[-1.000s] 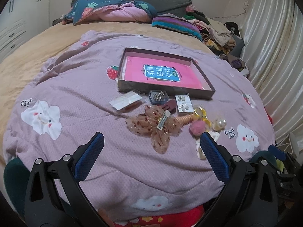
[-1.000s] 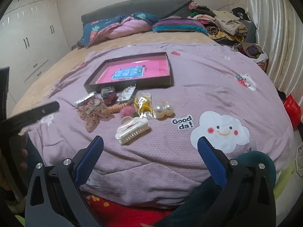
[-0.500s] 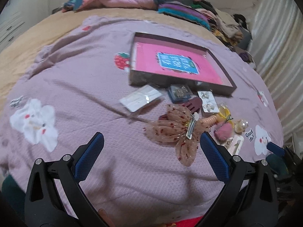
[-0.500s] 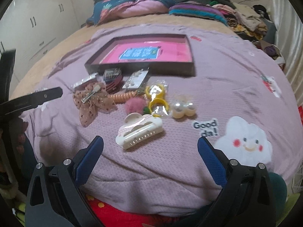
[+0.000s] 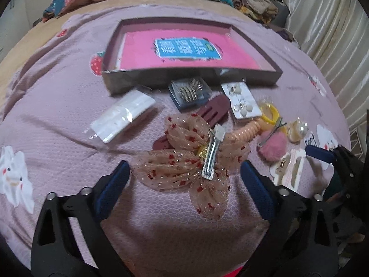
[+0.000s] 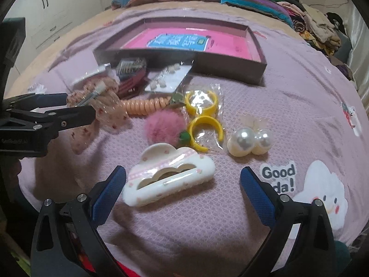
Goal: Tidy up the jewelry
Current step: 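Grasp the pink bow clip with the left tool while the right tool grasps the white claw clip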
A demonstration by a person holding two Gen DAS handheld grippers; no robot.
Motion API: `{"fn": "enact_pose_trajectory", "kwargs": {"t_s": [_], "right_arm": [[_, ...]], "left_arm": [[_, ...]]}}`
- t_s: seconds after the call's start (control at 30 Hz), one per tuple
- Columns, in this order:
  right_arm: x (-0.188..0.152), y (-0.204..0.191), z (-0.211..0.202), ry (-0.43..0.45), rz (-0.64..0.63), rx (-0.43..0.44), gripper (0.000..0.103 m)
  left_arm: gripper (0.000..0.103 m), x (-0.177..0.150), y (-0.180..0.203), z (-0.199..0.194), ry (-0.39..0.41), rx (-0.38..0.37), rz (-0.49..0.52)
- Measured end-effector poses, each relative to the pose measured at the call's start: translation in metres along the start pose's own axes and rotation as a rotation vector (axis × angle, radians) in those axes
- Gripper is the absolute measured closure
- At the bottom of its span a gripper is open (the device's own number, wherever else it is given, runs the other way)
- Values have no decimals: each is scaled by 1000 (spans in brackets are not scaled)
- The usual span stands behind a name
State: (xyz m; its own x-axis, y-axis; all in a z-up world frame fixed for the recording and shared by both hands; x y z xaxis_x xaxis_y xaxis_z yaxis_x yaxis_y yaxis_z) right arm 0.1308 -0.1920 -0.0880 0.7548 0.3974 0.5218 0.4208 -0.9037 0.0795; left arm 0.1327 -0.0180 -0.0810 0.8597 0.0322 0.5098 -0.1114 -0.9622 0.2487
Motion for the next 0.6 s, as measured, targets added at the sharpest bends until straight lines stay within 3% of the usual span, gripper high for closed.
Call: {"fn": "enact_pose_trajectory", "kwargs": {"t_s": [0.03,0.17,0.2,0.37,0.6], "right_arm": [[0,0,2,-4,-6,3,6],[-3,-1,6,-3,-28,28,28],[-3,-1,5,7,-31,35,30],[-8,4,-4,42,-27,26,30],[-12,26,-27,86,57,43,31]], "left_arm": [[25,1,2,3,-1,5,2],[48,-3,0,5,1,2,-2],[57,-3,1,4,6,4,0],[82,-3,-1,-4,26,-3,-7],[88,-8,-8,-30,84,-7,-40]]}}
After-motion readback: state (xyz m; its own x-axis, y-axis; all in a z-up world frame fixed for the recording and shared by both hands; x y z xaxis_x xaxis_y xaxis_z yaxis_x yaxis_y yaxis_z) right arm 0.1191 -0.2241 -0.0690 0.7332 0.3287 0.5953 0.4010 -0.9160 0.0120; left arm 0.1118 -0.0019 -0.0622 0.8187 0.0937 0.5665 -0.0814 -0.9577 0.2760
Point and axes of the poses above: each gripper's, at about its wrist camera, not at the fingertips, and z roughly the way its jaws point, y to its right, x to its top, the point moved 1 cm from there along z, roughly the way its jaws point, and after that the axes turned 7 degrees about -x, right-handed, at the moved point
